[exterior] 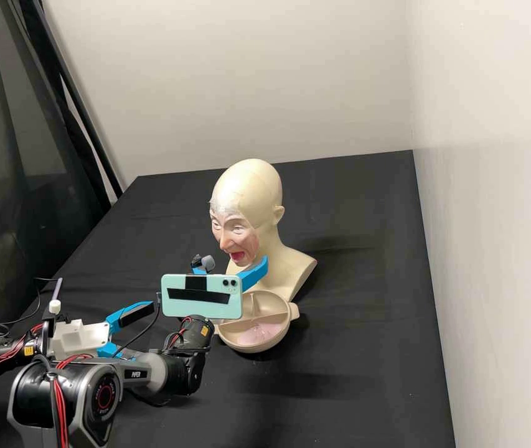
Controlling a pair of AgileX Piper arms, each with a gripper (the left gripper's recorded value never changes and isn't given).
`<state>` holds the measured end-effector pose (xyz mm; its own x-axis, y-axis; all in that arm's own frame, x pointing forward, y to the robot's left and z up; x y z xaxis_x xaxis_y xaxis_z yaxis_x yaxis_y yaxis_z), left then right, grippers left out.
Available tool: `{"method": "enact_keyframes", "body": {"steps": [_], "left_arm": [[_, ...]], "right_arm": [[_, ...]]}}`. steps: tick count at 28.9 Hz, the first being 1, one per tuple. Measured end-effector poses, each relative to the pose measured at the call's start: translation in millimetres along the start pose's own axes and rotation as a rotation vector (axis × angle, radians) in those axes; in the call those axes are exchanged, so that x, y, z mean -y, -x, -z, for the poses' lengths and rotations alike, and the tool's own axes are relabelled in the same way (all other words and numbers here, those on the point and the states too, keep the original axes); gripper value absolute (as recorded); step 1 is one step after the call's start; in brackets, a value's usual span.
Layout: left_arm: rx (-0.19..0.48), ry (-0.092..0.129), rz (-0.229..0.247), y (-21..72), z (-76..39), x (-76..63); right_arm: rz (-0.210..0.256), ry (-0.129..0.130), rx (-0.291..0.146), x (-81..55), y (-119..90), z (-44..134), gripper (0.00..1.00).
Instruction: Feed the grandma with a spoon
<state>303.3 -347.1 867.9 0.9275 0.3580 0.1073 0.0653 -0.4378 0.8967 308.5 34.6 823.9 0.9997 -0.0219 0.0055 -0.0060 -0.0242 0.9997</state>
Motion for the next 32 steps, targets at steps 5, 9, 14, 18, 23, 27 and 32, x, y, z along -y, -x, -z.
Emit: {"method": "enact_keyframes", "body": {"steps": [5, 9, 14, 18, 23, 27, 32], "left_arm": [[-0.011, 0.002, -0.002, 0.0, 3.5, -0.9], [-0.011, 0.002, -0.002, 0.0, 3.5, -0.9], [-0.011, 0.002, -0.002, 0.0, 3.5, -0.9], [-0.011, 0.002, -0.002, 0.0, 3.5, -0.9], [-0.009, 0.002, -0.001, 0.0, 2.9, -0.7], [-0.004, 0.001, 0.0, 0.0, 1.3, -0.2], [0.0, 0.0, 0.001, 0.0, 0.0, 0.1]], "right_arm": [[0.0, 0.0, 0.0, 0.0, 0.0, 0.0, 1.0], [0.0, 0.0, 0.0, 0.0, 0.0, 0.0, 1.0], [0.0, 0.0, 0.0, 0.0, 0.0, 0.0, 1.0], [0.0, 0.0, 0.0, 0.0, 0.0, 0.0, 1.0], [0.005, 0.0, 0.005, 1.3, 1.3, -1.4, 0.0], [0.023, 0.001, 0.03, 5.8, 7.2, -7.9, 0.0], [0.016, -0.016, 0.052, 3.7, 17.0, -14.3, 0.0]]}}
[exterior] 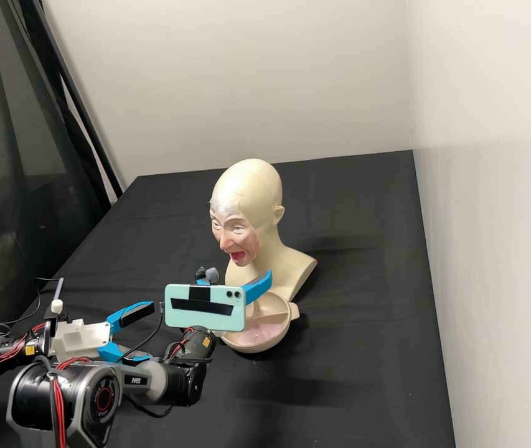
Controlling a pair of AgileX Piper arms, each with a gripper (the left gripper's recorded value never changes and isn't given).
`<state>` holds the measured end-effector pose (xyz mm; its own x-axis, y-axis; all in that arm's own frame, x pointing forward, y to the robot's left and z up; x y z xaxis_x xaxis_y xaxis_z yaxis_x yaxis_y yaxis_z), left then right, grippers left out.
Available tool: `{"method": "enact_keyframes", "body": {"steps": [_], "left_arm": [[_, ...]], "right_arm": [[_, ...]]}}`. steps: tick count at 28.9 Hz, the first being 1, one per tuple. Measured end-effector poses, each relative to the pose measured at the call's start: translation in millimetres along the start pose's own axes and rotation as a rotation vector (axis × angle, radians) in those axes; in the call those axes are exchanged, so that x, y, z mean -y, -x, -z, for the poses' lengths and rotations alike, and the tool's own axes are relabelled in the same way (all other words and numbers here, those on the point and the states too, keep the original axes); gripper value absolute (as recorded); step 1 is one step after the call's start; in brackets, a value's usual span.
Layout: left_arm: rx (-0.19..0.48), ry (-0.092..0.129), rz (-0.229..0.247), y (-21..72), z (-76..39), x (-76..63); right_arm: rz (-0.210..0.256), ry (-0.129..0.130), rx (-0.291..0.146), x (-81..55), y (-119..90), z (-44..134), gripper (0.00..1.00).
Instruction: Feed the grandma with a spoon
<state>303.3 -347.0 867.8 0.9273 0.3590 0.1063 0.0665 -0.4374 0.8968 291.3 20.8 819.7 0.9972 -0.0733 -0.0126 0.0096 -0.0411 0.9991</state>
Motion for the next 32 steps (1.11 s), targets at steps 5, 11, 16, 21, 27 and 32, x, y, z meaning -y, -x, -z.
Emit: {"method": "enact_keyframes", "body": {"steps": [5, 11, 16, 21, 27, 32], "left_arm": [[0.0, 0.0, 0.0, 0.0, 0.0, 0.0], [0.0, 0.0, 0.0, 0.0, 0.0, 0.0], [0.008, -0.001, 0.002, 0.0, -2.4, 0.7], [0.01, -0.002, 0.003, 0.0, -3.2, 1.0], [0.012, 0.008, -0.002, 0.6, -3.7, -0.7], [0.012, 0.021, -0.003, 1.8, -3.8, -1.1]], "right_arm": [[-0.029, -0.004, -0.008, -5.0, 6.5, -2.3, 0.0], [-0.023, -0.011, -0.011, -4.4, 12.7, -6.7, 0.0], [-0.011, -0.004, -0.012, -0.9, 17.4, -9.7, 0.0], [0.004, -0.002, -0.001, 2.4, 21.0, -12.7, 0.0], [0.001, -0.002, 0.006, 2.7, 23.6, -16.1, 0.0], [0.004, -0.002, 0.013, 4.6, 22.7, -19.2, 0.0]]}}
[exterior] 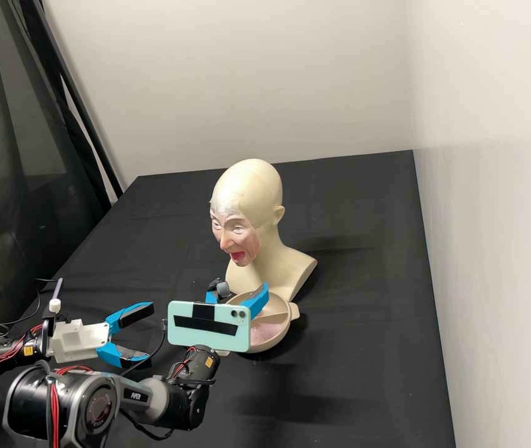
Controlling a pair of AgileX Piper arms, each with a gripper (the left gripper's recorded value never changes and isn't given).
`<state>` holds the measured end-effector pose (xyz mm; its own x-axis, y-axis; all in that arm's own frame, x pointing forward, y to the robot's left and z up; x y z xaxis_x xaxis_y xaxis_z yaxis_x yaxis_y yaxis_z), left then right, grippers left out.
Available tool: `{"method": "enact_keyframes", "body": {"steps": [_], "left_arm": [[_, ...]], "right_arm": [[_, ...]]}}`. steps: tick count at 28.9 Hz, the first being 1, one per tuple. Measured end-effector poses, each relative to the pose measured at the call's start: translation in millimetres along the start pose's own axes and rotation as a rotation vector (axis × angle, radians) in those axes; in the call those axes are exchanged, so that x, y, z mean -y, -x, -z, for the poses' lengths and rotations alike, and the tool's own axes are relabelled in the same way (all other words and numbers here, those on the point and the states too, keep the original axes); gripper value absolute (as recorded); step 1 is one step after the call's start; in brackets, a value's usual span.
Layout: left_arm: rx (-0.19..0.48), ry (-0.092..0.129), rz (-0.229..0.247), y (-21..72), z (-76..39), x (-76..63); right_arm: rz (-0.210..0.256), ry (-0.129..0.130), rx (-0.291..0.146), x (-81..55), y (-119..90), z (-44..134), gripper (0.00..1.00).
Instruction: Feed the grandma with a spoon
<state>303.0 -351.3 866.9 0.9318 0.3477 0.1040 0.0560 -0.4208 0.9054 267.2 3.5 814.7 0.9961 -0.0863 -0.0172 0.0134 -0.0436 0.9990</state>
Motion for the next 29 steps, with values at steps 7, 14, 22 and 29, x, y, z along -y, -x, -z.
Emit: {"method": "enact_keyframes", "body": {"steps": [7, 14, 22, 29], "left_arm": [[0.0, 0.0, 0.0, 0.0, 0.0, 0.0], [0.007, -0.001, 0.002, 0.0, -2.2, 0.7], [0.01, -0.002, -0.002, 0.5, -3.1, -0.5], [0.01, -0.002, -0.002, 0.5, -3.1, -0.5]], "right_arm": [[0.015, -0.002, 0.041, 3.7, -3.0, -10.7, 0.0], [0.031, -0.004, 0.071, 7.8, -5.7, -18.7, 0.0], [0.049, -0.005, 0.09, 12.7, -9.0, -24.2, 0.0], [0.07, -0.003, 0.113, 19.0, -16.4, -30.9, 0.0]]}}
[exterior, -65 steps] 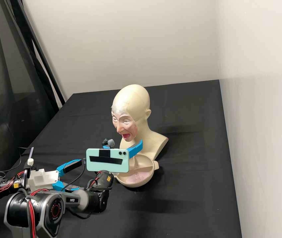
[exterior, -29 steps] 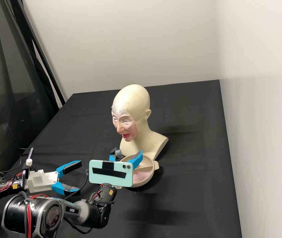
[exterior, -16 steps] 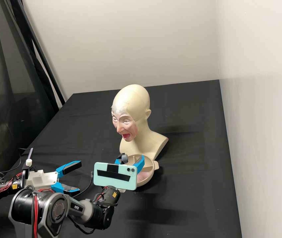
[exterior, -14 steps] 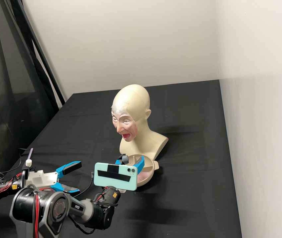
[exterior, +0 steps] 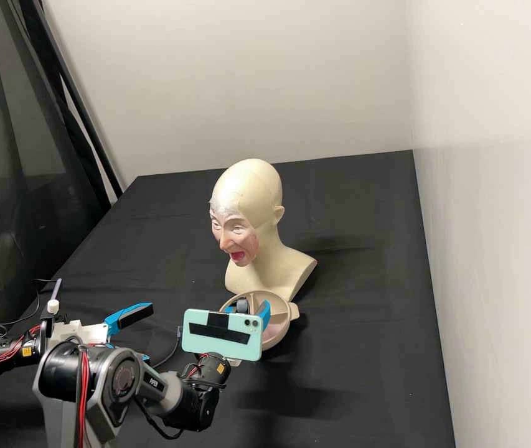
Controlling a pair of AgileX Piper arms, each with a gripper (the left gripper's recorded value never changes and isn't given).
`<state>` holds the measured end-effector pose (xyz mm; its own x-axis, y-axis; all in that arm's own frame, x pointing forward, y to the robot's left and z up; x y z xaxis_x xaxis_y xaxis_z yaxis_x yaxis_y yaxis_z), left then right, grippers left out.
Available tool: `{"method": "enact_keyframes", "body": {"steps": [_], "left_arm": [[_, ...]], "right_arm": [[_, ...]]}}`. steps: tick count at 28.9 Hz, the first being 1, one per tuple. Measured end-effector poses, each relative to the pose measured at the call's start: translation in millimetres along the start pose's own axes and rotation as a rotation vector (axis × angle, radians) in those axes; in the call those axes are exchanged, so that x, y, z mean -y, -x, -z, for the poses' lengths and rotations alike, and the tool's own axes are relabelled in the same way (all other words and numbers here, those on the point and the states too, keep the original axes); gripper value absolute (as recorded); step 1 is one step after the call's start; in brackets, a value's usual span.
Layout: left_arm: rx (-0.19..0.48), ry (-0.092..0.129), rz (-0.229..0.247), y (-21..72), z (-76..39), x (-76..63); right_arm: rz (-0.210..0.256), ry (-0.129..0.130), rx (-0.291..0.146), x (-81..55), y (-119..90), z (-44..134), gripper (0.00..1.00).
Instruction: Feed the grandma with a spoon
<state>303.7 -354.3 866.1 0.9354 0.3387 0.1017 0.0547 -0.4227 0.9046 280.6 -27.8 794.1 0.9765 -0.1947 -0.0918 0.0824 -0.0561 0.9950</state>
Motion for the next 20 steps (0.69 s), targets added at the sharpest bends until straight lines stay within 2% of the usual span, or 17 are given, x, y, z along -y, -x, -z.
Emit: {"method": "enact_keyframes", "body": {"steps": [5, 8, 14, 20], "left_arm": [[0.005, -0.001, 0.002, 0.0, -1.5, 0.5], [0.007, -0.001, 0.002, 0.0, -2.3, 0.7], [0.014, -0.003, 0.005, 0.0, -4.6, 1.5], [0.016, -0.003, 0.005, 0.0, -5.3, 1.7]], "right_arm": [[0.017, 0.004, 0.005, 5.5, -6.1, -0.7, 0.0], [0.015, 0.023, 0.005, 7.0, -10.1, -0.1, 0.0], [0.024, 0.039, 0.008, 13.8, -18.3, -0.7, 0.0], [0.024, 0.033, 0.023, 18.5, -24.8, -2.3, 0.0]]}}
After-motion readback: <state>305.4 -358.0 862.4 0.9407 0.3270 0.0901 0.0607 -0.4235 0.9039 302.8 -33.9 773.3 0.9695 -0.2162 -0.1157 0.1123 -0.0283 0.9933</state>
